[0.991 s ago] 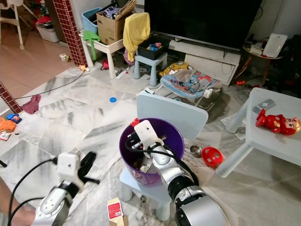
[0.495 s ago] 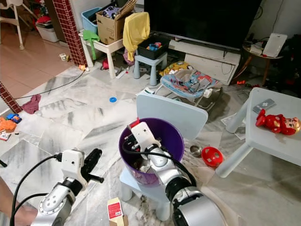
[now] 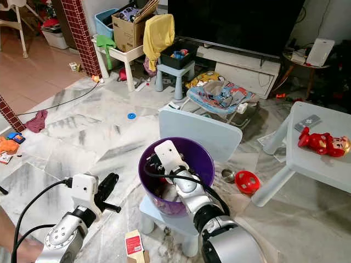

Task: Picking trash to rubbish bin

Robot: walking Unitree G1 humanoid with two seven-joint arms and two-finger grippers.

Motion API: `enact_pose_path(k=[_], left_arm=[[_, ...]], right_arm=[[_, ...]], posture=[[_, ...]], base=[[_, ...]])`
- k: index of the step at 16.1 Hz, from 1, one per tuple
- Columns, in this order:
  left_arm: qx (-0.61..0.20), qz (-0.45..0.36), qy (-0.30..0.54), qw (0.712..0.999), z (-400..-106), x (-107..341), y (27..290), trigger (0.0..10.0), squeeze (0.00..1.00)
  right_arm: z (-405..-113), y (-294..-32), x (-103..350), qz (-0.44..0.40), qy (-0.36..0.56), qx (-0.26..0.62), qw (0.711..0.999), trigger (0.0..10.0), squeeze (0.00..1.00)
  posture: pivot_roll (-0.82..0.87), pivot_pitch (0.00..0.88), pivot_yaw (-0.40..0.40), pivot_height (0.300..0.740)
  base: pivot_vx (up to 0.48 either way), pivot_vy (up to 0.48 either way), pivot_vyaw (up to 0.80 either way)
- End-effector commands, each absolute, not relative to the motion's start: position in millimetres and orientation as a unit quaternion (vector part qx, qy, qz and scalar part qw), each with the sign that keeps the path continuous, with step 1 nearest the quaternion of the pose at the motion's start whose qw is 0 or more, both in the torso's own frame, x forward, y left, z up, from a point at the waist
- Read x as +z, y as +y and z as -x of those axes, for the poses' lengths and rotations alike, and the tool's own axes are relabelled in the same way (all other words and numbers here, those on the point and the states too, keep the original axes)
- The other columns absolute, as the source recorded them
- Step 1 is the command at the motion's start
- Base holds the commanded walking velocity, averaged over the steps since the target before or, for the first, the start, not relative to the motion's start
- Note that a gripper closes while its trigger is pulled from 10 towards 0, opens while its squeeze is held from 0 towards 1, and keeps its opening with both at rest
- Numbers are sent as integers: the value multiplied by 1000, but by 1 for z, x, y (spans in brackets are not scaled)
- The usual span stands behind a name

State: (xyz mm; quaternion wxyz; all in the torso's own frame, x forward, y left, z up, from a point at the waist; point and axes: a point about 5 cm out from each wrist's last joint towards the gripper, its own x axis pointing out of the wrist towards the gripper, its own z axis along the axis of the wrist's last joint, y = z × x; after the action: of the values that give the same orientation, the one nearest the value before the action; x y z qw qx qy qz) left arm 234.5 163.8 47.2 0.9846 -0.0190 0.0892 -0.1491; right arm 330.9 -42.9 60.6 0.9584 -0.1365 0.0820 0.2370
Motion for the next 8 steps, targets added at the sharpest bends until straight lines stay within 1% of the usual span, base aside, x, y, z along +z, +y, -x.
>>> enact_pose_path(k=[1, 3, 4, 5, 6, 7, 8], left_arm=[[-152, 17, 85, 985, -238, 51, 164, 0, 0], [-155, 14, 76, 985, -243, 56, 162, 0, 0], [-158, 7, 57, 986, -250, 66, 157, 0, 0], [-156, -2, 42, 987, -259, 74, 153, 863, 0], [-155, -4, 39, 987, -260, 75, 152, 2000, 0], [-151, -9, 24, 988, -267, 83, 148, 3020, 0], [-147, -10, 7, 989, -275, 93, 144, 3725, 0]], right_arm=[[-340, -43, 75, 129, 53, 229, 963, 10000, 1000], [-346, -47, 89, 113, 17, 222, 968, 10000, 1000], [-350, -55, 101, 99, -19, 215, 971, 10000, 1000], [-352, -63, 111, 91, -47, 209, 972, 10000, 1000], [-352, -64, 113, 89, -51, 208, 973, 10000, 1000], [-353, -72, 122, 85, -74, 197, 974, 10000, 1000], [-353, -82, 134, 81, -101, 185, 974, 10000, 1000]], posture=[[163, 50, -45, 740], [138, 49, -41, 740], [115, 44, -37, 740], [89, 39, -32, 740], [89, 39, -32, 740], [68, 34, -28, 740], [54, 29, -27, 740]], base=[[0, 0, 0], [0, 0, 0], [0, 0, 0], [0, 0, 0], [0, 0, 0], [0, 0, 0], [0, 0, 0]])
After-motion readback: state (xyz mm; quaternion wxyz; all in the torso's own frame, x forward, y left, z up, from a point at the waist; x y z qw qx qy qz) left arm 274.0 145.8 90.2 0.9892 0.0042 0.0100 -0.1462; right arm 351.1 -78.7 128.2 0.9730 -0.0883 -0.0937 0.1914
